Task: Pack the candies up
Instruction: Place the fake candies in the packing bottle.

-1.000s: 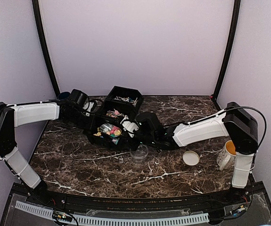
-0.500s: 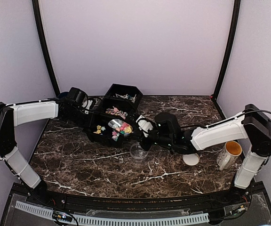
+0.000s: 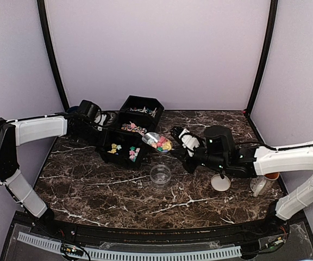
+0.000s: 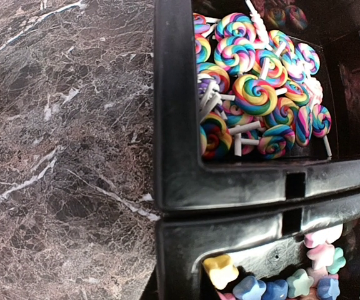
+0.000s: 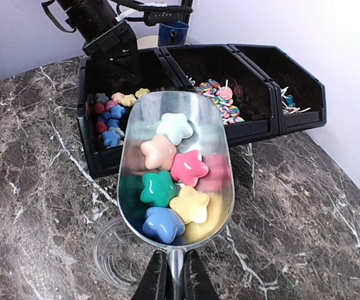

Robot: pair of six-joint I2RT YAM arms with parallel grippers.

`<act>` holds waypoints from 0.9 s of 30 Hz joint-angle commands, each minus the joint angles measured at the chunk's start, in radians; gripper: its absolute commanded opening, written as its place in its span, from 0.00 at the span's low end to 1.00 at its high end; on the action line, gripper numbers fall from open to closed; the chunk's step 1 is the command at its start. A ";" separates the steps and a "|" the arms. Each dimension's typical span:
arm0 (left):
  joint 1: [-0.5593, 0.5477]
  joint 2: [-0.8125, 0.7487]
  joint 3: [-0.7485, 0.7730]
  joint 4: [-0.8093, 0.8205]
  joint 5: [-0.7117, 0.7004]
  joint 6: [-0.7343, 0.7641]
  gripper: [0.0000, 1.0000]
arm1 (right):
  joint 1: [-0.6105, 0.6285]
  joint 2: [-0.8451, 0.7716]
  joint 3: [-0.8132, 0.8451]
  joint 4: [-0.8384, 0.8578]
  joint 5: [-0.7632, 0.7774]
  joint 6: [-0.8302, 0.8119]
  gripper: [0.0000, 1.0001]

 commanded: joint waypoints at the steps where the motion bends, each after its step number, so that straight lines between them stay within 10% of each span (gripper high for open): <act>1: -0.002 -0.051 0.075 0.155 0.042 -0.015 0.00 | -0.004 -0.076 0.008 -0.185 0.039 0.017 0.00; 27: -0.003 -0.043 0.086 0.133 0.032 -0.009 0.00 | 0.100 -0.054 0.212 -0.720 0.095 0.068 0.00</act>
